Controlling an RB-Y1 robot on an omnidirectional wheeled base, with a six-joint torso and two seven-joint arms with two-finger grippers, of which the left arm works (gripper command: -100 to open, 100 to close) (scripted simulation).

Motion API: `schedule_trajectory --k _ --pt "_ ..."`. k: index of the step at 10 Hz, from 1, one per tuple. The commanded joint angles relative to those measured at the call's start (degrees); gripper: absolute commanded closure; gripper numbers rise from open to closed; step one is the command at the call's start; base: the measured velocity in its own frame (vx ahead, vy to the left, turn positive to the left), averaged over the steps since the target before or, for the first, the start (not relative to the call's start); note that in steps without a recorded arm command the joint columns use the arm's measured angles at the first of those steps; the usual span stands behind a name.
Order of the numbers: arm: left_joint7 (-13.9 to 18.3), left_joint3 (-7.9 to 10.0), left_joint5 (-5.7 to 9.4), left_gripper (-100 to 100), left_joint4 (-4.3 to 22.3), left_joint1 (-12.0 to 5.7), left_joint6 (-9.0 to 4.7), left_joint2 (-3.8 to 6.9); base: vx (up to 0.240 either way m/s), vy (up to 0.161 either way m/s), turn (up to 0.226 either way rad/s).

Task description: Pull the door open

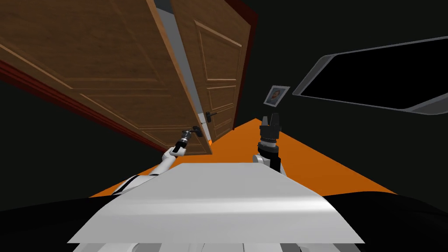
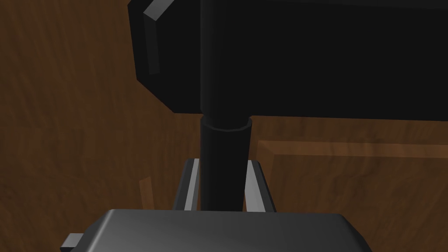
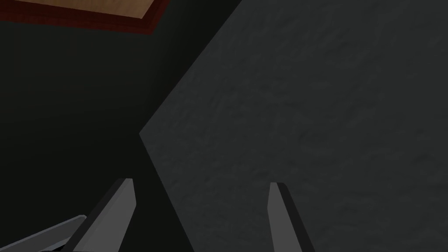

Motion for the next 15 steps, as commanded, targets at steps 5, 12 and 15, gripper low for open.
schedule_trajectory --k 5,12,15 --pt "2.9 -3.17 -0.67 100 -1.6 1.65 -2.11 1.79 -0.194 0.094 -0.083" --pt "8.4 -7.84 -1.91 100 -4.1 6.07 -8.7 6.65 -0.172 0.083 -0.077" --pt "9.7 -8.48 -2.17 100 -3.8 7.07 -10.68 8.15 -0.13 0.063 -0.072"
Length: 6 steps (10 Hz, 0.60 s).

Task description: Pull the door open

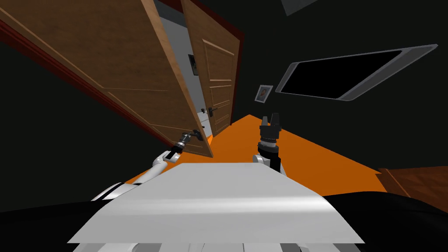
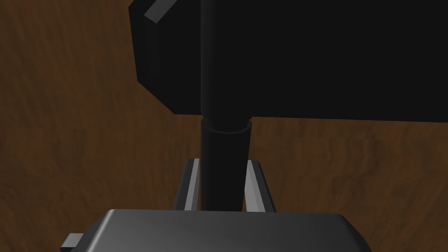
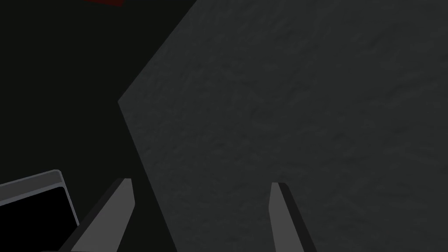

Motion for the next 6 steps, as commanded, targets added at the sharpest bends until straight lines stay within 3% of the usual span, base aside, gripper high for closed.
schedule_trajectory --k 1,3,6 --pt "0.8 -0.64 -0.25 100 -0.2 0.67 -1.66 0.54 -0.173 0.069 -0.131" --pt "1.9 -1.38 -0.56 100 0.1 1.47 -4.07 1.72 -0.167 0.087 -0.107" --pt "3.1 -2.14 -0.87 100 0.4 2.27 -6.52 2.91 -0.146 0.096 -0.073"
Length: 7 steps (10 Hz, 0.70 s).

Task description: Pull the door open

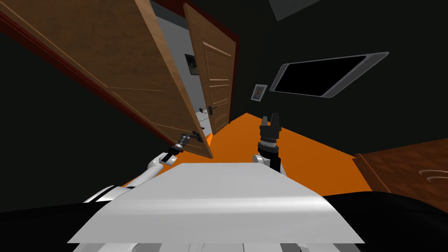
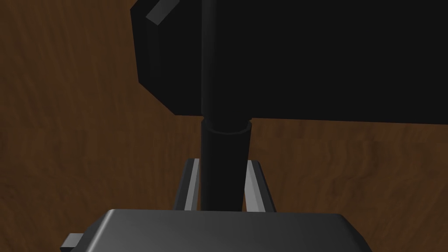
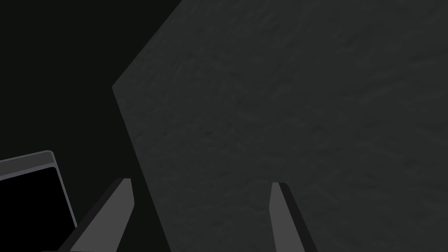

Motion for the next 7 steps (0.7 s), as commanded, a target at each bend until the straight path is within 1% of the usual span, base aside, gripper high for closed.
schedule_trajectory --k 1,2,4,5,6,7 --pt "0.6 -0.67 -0.26 100 0.3 0.46 -1.86 0.31 -0.125 0.066 -0.054" --pt "0.8 -0.83 -0.33 100 0.4 0.63 -2.38 0.56 -0.101 0.049 -0.052" --pt "1.5 -1.29 -0.52 100 0.6 1.12 -3.87 1.29 -0.106 0.067 -0.07" --pt "1.3 -0.76 -0.3 100 0.5 0.96 -2.89 1.47 -0.045 0.038 -0.018" --pt "1.7 -0.98 -0.39 100 1.0 1.26 -4.1 1.86 -0.104 0.078 -0.148" --pt "1.8 -1.04 -0.41 100 1.2 1.35 -4.52 1.99 -0.146 0.106 -0.151"
